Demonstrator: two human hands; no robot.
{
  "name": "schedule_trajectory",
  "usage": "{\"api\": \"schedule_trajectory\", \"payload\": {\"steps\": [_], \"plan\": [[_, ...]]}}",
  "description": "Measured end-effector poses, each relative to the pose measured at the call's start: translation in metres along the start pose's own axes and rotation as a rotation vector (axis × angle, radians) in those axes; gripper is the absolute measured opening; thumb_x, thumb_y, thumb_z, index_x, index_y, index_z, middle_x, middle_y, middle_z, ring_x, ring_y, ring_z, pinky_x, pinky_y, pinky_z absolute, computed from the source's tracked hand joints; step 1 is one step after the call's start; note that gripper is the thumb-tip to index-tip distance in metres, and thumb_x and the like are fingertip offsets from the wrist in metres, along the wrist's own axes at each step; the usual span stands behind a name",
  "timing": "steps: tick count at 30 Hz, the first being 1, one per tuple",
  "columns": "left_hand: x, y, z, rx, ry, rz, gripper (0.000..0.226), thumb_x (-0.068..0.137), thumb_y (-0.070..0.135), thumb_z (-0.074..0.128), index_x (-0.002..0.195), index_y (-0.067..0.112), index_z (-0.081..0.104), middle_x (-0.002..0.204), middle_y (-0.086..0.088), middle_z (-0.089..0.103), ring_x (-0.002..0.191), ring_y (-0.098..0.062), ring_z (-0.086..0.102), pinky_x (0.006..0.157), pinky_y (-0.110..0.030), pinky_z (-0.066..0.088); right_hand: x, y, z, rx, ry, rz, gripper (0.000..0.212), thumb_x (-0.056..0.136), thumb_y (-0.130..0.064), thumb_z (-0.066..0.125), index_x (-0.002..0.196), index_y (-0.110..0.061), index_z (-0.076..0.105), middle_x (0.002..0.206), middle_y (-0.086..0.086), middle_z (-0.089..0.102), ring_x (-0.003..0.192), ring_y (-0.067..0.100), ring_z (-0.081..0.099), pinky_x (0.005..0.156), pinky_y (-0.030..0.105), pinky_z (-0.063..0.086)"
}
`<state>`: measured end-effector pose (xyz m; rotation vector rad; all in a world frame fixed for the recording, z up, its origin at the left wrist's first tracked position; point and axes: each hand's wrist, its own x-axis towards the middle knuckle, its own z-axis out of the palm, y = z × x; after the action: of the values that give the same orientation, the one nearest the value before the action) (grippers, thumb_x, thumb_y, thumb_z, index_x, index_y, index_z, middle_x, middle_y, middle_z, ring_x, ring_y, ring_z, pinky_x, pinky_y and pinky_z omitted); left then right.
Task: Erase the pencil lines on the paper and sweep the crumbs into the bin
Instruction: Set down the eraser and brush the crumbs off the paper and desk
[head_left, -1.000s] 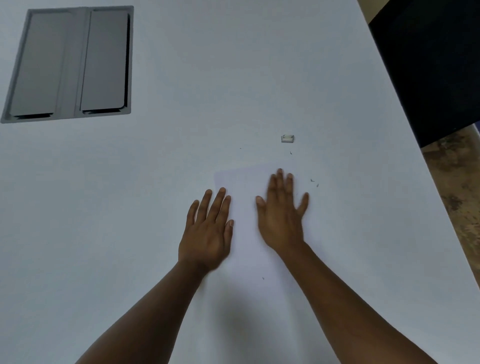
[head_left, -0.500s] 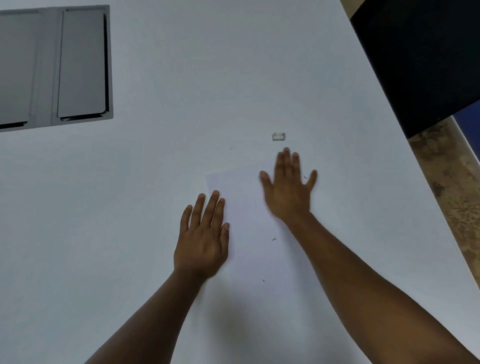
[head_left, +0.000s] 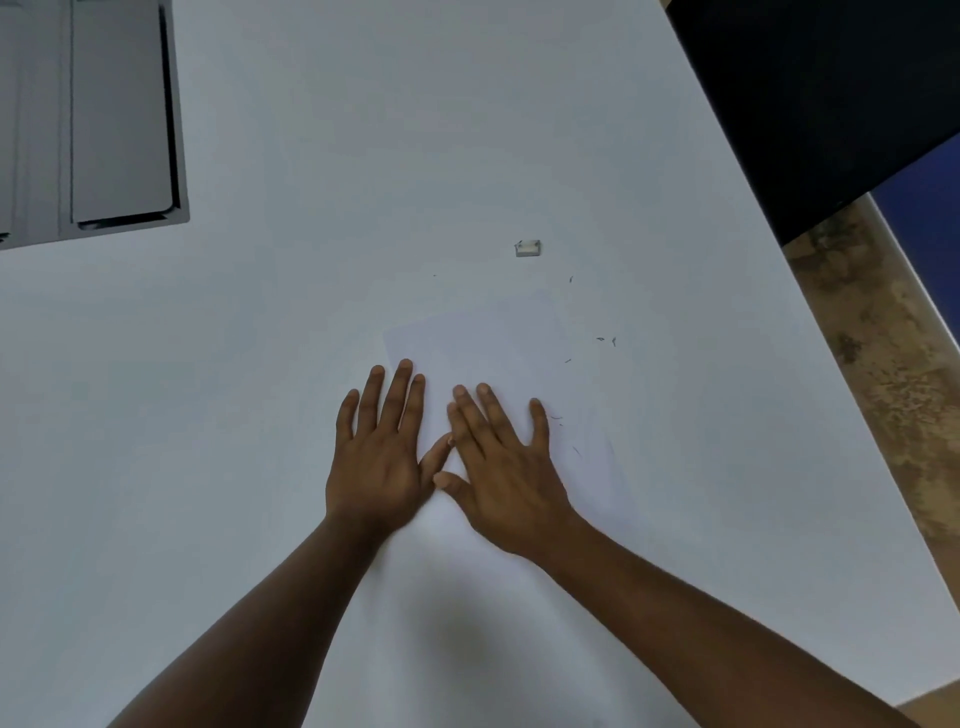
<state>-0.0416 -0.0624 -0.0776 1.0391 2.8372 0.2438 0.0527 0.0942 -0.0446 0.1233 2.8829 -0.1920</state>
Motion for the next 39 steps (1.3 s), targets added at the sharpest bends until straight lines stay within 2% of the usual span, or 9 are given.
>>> {"api": "schedule_trajectory", "payload": {"steps": [3,6,10,17,22,27,30,34,39], "plan": [[0.002,0.002,-0.001,0.006,0.016,-0.014,0.077,0.105,0.062,0.025,0.163,0.012,0.027,0.172,-0.005,0.017,0.16,-0.03,0.01,0.126,-0.053,0.015,0.008,0.03,0.001,-0.057,-0.022,0.063,0.079,0.097,-0.066,0.005,0.157,-0.015,0.017,0.165,-0.001,0.004,0.152,0.019,-0.001,0.114,0.066,0.001],[0.001,0.003,-0.001,0.0,0.026,-0.013,0.075,0.105,0.061,0.028,0.162,0.012,0.03,0.171,-0.005,0.02,0.159,-0.031,0.012,0.126,-0.053,0.015,0.009,0.088,-0.002,-0.072,-0.01,0.26,0.08,0.096,-0.065,0.01,0.155,-0.014,0.021,0.164,0.0,0.011,0.152,0.02,0.008,0.113,0.065,0.004],[0.001,0.002,0.0,-0.004,0.017,-0.016,0.075,0.105,0.061,0.029,0.162,0.013,0.028,0.172,-0.004,0.017,0.159,-0.031,0.01,0.126,-0.052,0.012,-0.009,0.151,-0.017,-0.042,-0.007,0.428,0.083,0.093,-0.065,-0.003,0.157,-0.013,0.006,0.165,0.001,-0.004,0.152,0.017,-0.004,0.115,0.065,0.002],[0.003,0.003,-0.002,-0.007,-0.003,-0.032,0.075,0.105,0.061,0.026,0.163,0.014,0.026,0.172,-0.003,0.016,0.16,-0.03,0.008,0.127,-0.052,0.012,-0.038,0.067,-0.014,0.06,0.075,0.221,0.081,0.096,-0.064,0.003,0.156,-0.012,0.016,0.165,0.003,0.006,0.152,0.019,0.004,0.114,0.065,0.009],[0.001,0.004,-0.004,-0.003,-0.037,-0.025,0.077,0.104,0.064,0.023,0.165,0.017,0.017,0.173,-0.003,0.009,0.16,-0.028,0.002,0.128,-0.051,0.009,-0.06,-0.013,0.006,0.088,-0.038,-0.031,0.081,0.098,-0.068,0.011,0.157,-0.013,0.011,0.165,0.003,0.001,0.152,0.02,-0.005,0.115,0.066,0.006],[0.001,0.003,-0.004,0.009,-0.045,-0.03,0.076,0.105,0.062,0.022,0.164,0.015,0.02,0.173,-0.004,0.009,0.16,-0.03,0.003,0.127,-0.052,0.01,-0.056,0.022,0.012,0.038,-0.068,0.052,0.08,0.098,-0.067,0.013,0.156,-0.013,0.019,0.165,0.001,0.006,0.152,0.019,0.003,0.113,0.067,0.009],[0.001,0.003,-0.004,-0.009,-0.03,-0.026,0.075,0.106,0.061,0.026,0.164,0.013,0.022,0.173,-0.004,0.012,0.16,-0.031,0.005,0.127,-0.053,0.01,-0.054,0.077,0.008,0.003,-0.056,0.251,0.082,0.096,-0.067,0.008,0.156,-0.013,0.02,0.165,0.001,0.009,0.152,0.019,0.009,0.113,0.067,0.009],[0.001,0.004,-0.004,-0.01,-0.031,-0.027,0.075,0.106,0.06,0.026,0.164,0.013,0.022,0.173,-0.003,0.011,0.16,-0.03,0.004,0.127,-0.051,0.007,-0.069,0.14,-0.003,0.03,-0.023,0.49,0.084,0.093,-0.066,-0.001,0.157,-0.011,0.006,0.165,0.003,-0.006,0.152,0.019,-0.007,0.114,0.065,0.002],[0.0,0.004,-0.006,-0.002,-0.063,-0.04,0.075,0.106,0.061,0.019,0.165,0.015,0.018,0.173,0.0,0.005,0.16,-0.027,-0.002,0.128,-0.049,0.005,-0.074,0.077,-0.005,0.102,0.087,0.334,0.082,0.097,-0.064,0.005,0.156,-0.009,0.018,0.165,0.006,0.007,0.152,0.023,0.005,0.112,0.067,0.011]]}}
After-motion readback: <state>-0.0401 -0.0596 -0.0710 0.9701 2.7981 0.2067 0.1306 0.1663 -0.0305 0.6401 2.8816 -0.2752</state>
